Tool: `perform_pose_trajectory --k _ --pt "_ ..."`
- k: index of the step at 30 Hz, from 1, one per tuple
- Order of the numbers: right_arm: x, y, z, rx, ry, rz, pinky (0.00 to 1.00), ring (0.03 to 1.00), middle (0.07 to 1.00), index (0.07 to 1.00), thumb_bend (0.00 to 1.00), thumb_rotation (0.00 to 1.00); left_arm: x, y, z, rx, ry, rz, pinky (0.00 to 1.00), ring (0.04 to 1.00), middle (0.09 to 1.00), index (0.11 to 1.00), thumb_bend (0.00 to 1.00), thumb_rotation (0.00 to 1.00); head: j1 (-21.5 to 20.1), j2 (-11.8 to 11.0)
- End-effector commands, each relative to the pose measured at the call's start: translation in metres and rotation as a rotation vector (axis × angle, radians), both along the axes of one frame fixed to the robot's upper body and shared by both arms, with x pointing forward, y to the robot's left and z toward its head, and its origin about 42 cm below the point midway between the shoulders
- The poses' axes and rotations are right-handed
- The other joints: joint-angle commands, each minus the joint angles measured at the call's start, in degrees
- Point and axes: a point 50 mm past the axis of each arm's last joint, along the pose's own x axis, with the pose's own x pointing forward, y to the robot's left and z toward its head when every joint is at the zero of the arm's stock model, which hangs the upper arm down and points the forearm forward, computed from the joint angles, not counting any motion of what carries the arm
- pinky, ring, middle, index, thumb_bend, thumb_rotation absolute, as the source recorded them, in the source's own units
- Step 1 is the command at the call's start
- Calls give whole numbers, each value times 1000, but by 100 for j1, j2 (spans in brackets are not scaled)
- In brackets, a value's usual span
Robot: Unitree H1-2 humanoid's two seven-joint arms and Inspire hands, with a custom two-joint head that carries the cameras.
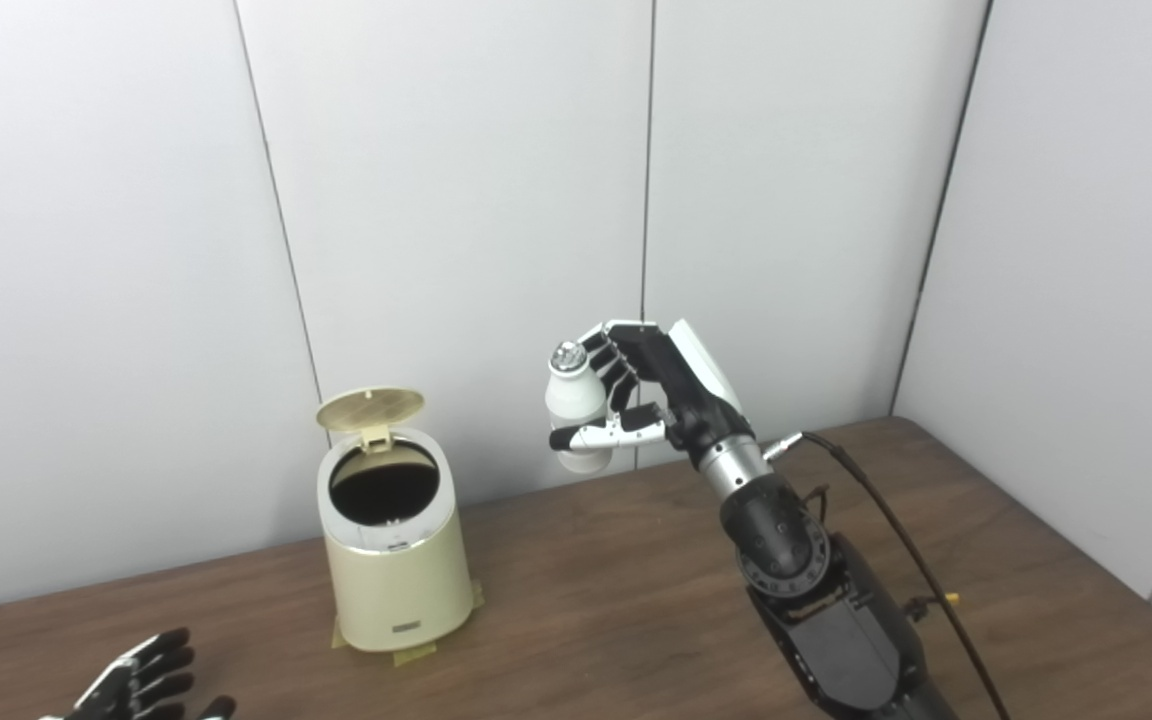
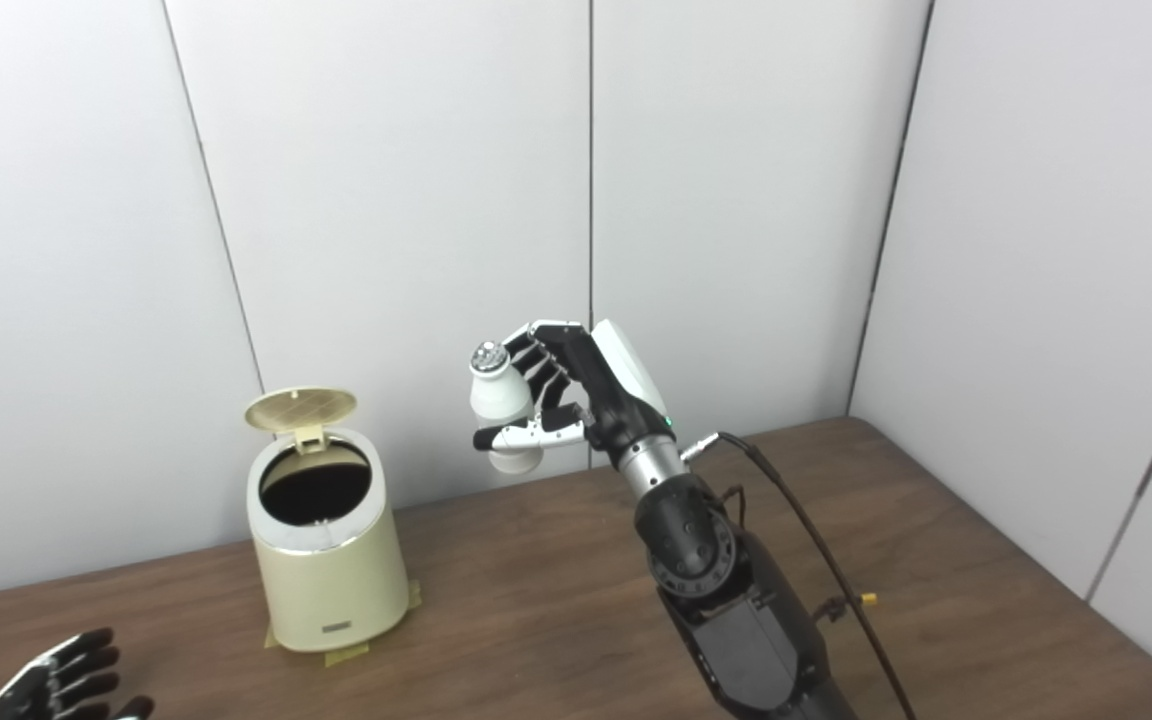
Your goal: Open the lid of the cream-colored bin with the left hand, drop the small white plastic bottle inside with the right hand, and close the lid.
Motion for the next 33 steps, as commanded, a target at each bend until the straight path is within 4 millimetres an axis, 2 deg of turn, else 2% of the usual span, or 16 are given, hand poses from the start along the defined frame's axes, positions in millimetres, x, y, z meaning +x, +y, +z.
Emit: perform_pose_trajectory --k 1,6,15,19,21,23,33 --pt "3 14 33 2 -92 47 290 384 477 535 515 0 7 -2 18 20 -72 2 716 756 792 817 572 0 172 -9" --pt "2 33 43 9 -74 81 284 377 465 540 514 0 6 -10 10 8 -63 -1 708 755 787 811 622 4 524 0" --pt "7 64 56 21 -111 171 272 370 475 537 513 0 8 -17 0 15 -58 3 684 750 780 793 663 110 931 9" --pt "11 72 56 20 -124 187 341 397 457 528 517 0 8 -22 -1 12 -59 0 670 743 772 791 670 115 1081 -1" --pt "13 75 55 30 -121 190 278 373 456 540 513 0 8 -24 -1 20 -63 -4 653 734 764 788 671 121 1126 -2" --pt "15 78 54 44 -114 192 262 365 457 543 512 0 8 -26 -1 29 -64 -5 650 731 761 787 674 135 1177 -1" --pt "28 91 51 68 -76 187 273 370 463 543 513 0 8 -31 -3 22 -65 -7 658 728 759 785 685 153 1325 13"
